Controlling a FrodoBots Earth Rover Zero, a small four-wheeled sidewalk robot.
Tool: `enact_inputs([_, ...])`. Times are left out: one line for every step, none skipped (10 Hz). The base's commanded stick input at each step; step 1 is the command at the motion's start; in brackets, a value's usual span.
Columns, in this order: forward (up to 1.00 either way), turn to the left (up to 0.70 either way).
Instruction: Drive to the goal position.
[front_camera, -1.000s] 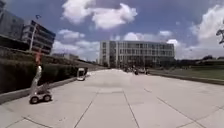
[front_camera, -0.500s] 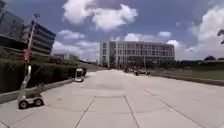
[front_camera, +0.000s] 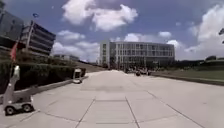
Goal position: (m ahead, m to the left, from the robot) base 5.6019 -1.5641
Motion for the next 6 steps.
enact_inputs([0.50, 0.00])
enact_inputs([0.50, 0.00])
enact_inputs([0.50, 0.00])
enact_inputs([0.50, 0.00])
enact_inputs([0.50, 0.00])
enact_inputs([0.50, 0.00])
